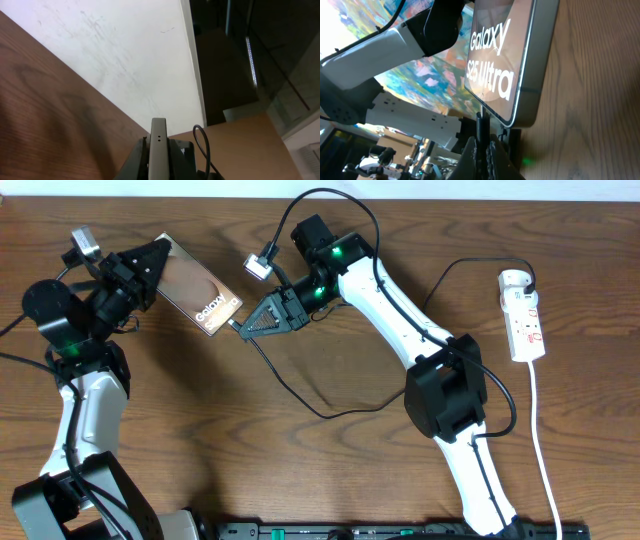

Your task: Plug charger to phone and switch on socket

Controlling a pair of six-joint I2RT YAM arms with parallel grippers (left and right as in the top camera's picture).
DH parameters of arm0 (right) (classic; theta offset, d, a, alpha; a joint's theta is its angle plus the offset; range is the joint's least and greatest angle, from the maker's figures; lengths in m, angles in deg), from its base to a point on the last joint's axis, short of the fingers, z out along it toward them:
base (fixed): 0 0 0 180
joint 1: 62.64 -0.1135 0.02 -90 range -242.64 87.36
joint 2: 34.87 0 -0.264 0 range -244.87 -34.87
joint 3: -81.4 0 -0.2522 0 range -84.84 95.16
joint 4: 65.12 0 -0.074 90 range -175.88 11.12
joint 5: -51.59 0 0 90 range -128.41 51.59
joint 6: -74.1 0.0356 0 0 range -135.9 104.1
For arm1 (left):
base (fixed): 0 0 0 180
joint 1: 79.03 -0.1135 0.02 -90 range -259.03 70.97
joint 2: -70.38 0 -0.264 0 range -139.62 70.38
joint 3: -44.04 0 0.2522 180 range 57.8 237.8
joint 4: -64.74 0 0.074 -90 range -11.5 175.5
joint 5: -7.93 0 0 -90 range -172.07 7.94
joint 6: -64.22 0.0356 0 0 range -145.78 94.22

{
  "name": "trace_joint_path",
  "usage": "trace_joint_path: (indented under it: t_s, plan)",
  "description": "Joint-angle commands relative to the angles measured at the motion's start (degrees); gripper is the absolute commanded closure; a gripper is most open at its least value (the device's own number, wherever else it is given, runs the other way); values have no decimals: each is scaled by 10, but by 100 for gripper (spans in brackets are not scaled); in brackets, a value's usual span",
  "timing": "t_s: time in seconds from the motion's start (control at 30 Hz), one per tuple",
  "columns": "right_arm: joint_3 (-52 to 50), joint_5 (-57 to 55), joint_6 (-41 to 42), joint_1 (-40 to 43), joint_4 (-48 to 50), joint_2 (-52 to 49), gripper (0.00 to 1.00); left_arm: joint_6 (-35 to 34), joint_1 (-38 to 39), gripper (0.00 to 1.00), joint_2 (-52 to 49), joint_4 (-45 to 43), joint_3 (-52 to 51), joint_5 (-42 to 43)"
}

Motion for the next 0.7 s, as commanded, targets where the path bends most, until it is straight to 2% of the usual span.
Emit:
trace_joint_path:
  t_s: [0.0,0.67]
  plan:
    - [0,18,11,0,3,14,99,-9,3,93,5,-8,3,14]
    - [0,12,75,0,40,14,99,13,3,93,5,-13,3,46]
